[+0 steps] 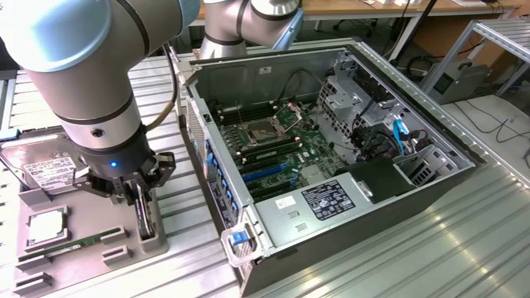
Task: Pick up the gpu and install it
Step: 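Pick up the gpu and move the gpu toward the slot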
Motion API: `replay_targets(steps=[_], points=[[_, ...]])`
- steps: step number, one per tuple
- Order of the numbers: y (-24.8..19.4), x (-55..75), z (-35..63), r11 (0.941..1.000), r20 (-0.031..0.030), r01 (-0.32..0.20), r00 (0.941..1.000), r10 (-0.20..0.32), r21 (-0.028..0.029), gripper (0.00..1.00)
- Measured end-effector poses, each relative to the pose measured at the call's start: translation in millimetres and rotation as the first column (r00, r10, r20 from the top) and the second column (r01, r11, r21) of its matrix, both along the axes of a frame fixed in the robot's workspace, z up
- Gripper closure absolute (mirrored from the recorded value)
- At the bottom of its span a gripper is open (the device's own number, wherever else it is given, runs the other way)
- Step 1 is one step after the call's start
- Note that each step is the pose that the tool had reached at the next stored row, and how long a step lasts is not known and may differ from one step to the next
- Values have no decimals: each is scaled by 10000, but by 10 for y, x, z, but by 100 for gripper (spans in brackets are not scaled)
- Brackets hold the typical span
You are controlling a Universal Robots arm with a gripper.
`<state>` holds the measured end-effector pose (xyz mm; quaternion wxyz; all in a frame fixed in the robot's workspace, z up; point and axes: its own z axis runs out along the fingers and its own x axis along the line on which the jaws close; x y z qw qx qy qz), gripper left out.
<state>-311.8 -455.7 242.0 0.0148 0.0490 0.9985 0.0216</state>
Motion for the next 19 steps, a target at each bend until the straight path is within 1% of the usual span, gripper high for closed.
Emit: replay_targets(steps=[9,10,11,19], points=[[0,0,0,10000,-1,0,10000,0,0,67],[0,0,0,10000,-1,-1,10000,1,-1,68],[0,0,0,10000,0,0,10000,0,0,73],[0,0,0,10000,0,0,10000,0,0,73]])
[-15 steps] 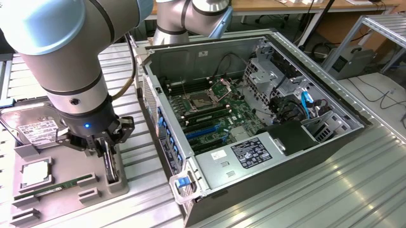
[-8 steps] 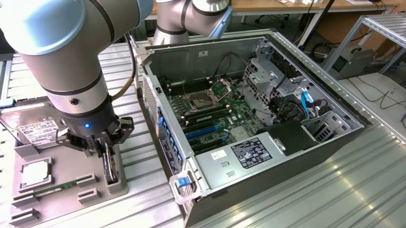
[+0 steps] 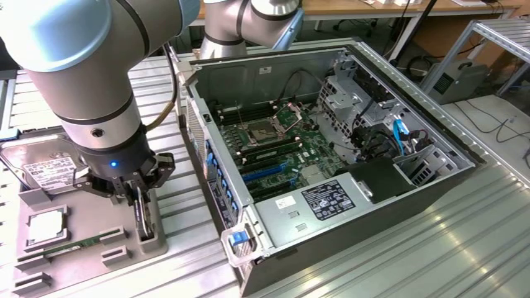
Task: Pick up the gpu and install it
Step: 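Pick up the gpu and move the gpu toward the slot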
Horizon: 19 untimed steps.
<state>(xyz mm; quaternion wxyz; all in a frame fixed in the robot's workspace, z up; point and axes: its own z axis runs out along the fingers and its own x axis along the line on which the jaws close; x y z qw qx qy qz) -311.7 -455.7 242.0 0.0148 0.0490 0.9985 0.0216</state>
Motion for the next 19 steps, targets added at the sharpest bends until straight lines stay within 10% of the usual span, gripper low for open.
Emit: replay_targets(steps=[19], points=[[0,0,66,9997,0,-260,9997,260,0,73]])
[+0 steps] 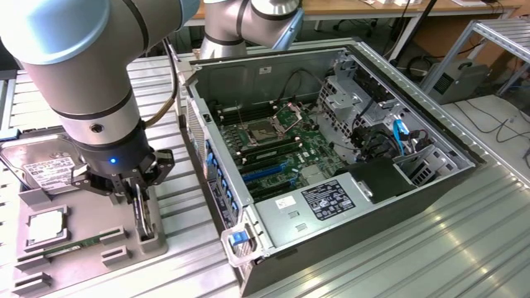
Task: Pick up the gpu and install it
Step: 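Pick up the gpu and move the gpu toward the slot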
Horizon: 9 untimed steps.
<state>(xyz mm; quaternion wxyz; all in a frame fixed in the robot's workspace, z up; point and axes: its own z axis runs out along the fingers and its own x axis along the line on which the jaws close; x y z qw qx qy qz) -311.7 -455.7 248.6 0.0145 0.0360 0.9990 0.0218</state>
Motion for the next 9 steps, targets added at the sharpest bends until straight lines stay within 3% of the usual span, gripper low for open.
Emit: replay_targets(steps=[9], points=[[0,0,0,10000,0,-18,10000,18,-1,73]])
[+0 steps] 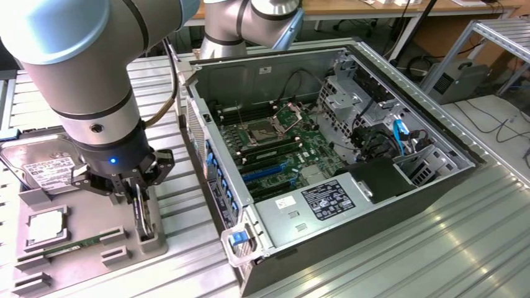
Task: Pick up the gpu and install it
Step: 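Pick up the gpu and move the gpu toward the slot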
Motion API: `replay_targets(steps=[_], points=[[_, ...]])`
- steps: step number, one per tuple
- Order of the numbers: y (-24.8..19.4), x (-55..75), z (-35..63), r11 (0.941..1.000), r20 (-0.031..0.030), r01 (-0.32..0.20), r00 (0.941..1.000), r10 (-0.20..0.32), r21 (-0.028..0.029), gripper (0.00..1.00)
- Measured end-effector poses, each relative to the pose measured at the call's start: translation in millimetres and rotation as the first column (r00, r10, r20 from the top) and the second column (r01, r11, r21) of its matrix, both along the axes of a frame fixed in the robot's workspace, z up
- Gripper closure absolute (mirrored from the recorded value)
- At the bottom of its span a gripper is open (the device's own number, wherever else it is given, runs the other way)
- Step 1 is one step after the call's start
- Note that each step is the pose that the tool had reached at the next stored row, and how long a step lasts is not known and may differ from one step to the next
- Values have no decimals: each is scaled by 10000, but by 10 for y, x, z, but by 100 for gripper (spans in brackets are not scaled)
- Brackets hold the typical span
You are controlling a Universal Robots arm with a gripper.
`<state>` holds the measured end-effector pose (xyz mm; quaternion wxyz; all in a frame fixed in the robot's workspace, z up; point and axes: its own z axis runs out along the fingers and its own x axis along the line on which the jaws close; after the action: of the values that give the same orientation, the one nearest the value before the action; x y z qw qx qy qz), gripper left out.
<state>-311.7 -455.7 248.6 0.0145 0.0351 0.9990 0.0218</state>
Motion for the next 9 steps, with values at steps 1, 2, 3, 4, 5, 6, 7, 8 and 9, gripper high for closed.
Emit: replay_targets(steps=[1,2,3,4,5,6,7,8,9], points=[[0,0,0,10000,0,-39,10000,39,0,73],[0,0,1,10000,1,-70,10000,70,1,73],[0,0,6,9999,-1,-115,9999,115,-1,73],[0,0,9,9999,0,-150,9999,150,0,73],[0,0,14,9998,-2,-182,9998,182,-2,73],[0,0,19,9998,-2,-215,9998,215,-2,73],[0,0,29,9997,-1,-262,9997,262,0,73],[0,0,39,9996,-1,-294,9996,294,-1,73],[0,0,48,9994,0,-343,9994,343,0,73]])
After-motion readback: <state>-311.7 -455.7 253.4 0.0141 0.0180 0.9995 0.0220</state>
